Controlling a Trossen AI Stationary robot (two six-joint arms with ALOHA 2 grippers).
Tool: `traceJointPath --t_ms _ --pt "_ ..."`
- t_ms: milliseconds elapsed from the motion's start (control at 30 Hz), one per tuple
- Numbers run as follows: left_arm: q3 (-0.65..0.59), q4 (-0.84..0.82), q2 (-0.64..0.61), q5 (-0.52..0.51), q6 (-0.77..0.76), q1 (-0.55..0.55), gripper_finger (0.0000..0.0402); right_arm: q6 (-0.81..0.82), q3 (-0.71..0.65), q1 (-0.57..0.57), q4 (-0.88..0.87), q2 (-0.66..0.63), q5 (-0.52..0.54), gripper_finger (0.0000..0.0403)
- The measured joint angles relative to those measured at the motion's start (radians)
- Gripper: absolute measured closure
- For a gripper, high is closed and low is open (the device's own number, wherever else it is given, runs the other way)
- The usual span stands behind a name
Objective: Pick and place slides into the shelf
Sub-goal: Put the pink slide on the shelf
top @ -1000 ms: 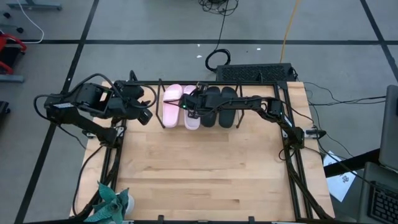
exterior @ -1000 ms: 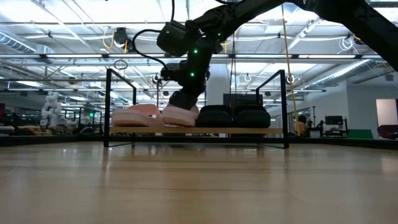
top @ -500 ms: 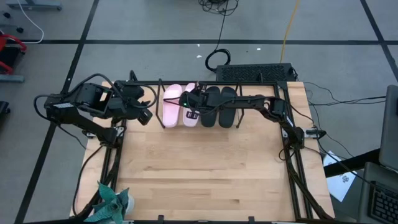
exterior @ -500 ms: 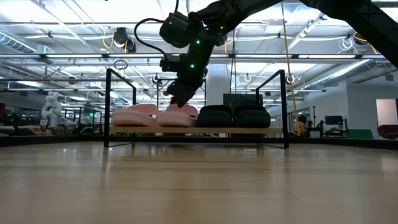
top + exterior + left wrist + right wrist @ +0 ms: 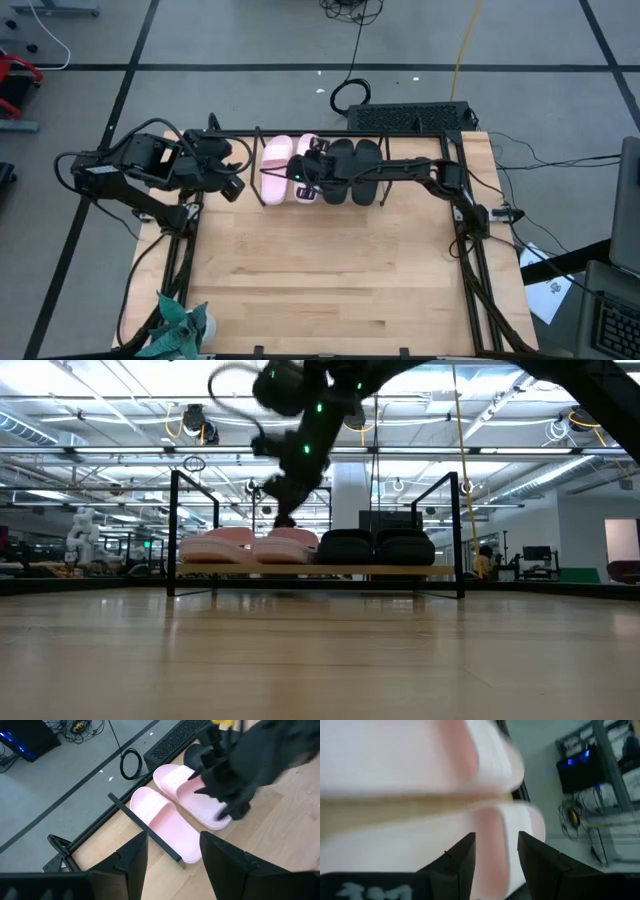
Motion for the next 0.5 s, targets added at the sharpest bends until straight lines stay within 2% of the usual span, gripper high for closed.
traceJointPath --t_ms 300,500 --pt "0.0 0.0 0.0 0.007 -0.011 0.0 0.022 0.01 0.002 0.068 -0.025 -0.118 -0.03 0.0265" --pt "0.0 0.0 0.0 0.008 -0.027 0.0 0.022 0.119 0.001 0.094 -0.13 -0.128 -0.305 0.0265"
